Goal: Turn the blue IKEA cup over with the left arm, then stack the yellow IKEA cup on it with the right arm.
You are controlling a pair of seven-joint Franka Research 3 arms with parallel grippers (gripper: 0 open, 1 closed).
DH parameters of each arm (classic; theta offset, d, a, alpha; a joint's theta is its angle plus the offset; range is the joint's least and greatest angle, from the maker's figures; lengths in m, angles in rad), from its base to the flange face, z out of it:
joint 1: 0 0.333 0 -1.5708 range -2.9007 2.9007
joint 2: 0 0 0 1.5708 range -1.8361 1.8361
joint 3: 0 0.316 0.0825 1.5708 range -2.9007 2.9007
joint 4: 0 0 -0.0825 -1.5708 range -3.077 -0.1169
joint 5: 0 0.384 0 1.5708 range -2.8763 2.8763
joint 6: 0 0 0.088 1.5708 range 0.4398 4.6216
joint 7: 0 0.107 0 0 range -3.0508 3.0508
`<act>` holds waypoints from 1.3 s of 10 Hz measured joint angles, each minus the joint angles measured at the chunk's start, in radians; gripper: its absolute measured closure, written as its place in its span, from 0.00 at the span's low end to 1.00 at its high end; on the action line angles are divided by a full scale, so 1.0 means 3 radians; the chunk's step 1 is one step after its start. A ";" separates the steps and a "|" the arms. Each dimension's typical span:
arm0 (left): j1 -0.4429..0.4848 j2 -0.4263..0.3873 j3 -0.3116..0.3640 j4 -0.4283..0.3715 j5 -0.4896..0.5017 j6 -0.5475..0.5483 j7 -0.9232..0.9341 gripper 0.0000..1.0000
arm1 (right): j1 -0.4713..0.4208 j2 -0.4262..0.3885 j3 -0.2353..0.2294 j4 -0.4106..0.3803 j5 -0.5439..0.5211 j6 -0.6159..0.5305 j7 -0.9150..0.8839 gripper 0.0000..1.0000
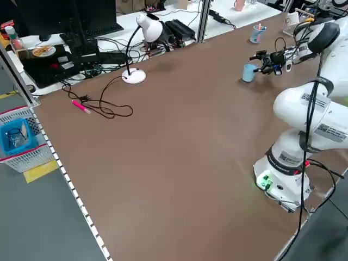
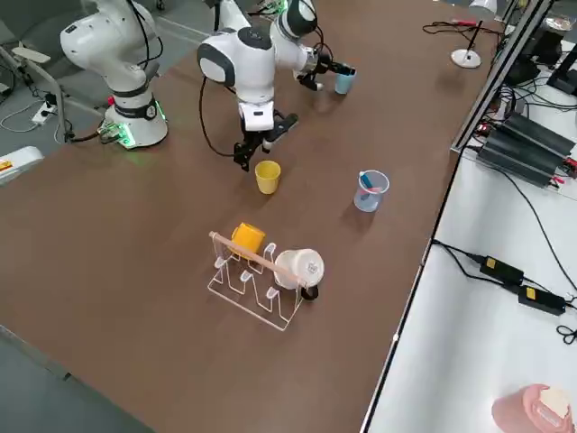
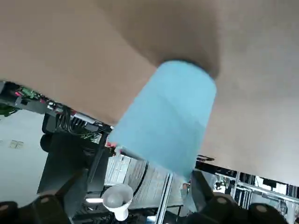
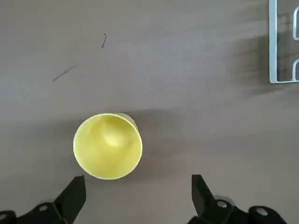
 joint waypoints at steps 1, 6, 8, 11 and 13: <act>-0.0016 -0.0114 0.0001 0.0005 0.0000 -0.0038 0.0000 0.01 | -0.0001 0.0002 0.0000 -0.0001 0.0000 0.0002 -0.0002 0.00; 0.0195 -0.1169 0.0048 -0.0176 -0.0001 -0.0066 0.0039 0.01 | -0.0003 0.0251 0.0001 -0.0180 0.0000 0.0428 -0.0014 0.00; 0.0522 -0.1526 0.0044 -0.0247 -0.0054 0.0084 0.0040 0.01 | -0.0003 0.0322 0.0001 -0.0185 0.0000 0.0533 -0.0018 0.00; 0.1201 -0.2074 0.0055 -0.0559 -0.0693 0.0639 -0.0270 0.01 | -0.0004 0.0388 0.0001 -0.0189 0.0000 0.0635 -0.0021 0.00; 0.1742 -0.2569 0.0059 -0.0932 -0.1459 0.0934 -0.0617 0.01 | -0.0006 0.0455 -0.0001 -0.0191 0.0000 0.0732 -0.0022 0.00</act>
